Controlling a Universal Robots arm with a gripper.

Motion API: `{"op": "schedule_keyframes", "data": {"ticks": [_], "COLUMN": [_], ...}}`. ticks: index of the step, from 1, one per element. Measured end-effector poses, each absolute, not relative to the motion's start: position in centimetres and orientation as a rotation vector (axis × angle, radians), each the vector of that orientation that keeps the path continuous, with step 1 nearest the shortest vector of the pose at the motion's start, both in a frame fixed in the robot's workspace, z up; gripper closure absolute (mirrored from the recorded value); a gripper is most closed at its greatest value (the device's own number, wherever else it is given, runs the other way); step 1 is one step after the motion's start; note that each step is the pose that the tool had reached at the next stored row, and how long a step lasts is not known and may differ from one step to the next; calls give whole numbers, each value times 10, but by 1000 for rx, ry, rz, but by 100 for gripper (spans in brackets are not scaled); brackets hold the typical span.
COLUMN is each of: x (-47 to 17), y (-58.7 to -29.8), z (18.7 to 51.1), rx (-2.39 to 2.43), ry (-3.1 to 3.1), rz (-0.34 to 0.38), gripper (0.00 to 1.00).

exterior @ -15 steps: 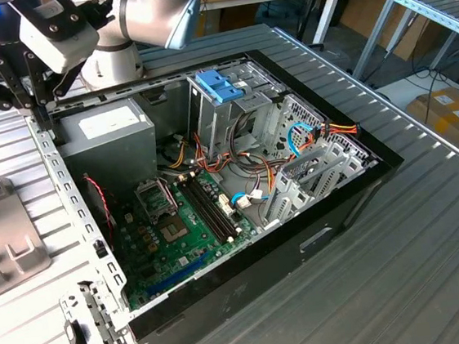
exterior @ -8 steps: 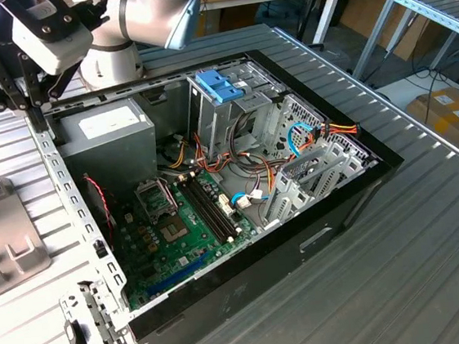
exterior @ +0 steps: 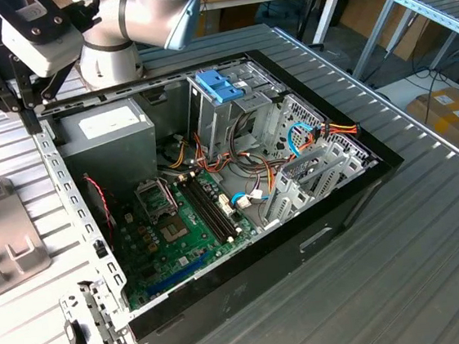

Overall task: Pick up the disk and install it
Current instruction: 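Reach for the disk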

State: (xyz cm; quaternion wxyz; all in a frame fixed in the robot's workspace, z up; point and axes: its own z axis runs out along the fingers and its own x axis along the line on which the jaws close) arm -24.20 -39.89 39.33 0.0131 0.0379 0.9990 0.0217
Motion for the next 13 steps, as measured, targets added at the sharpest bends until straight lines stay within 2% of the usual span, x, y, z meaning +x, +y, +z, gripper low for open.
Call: {"op": "schedule_keyframes", "data": {"ticks": [13], "x": [-252], "y": [-399], "z": [393], "rx": [118], "ry": [3112], "rz": [68], "gripper": [89]}}
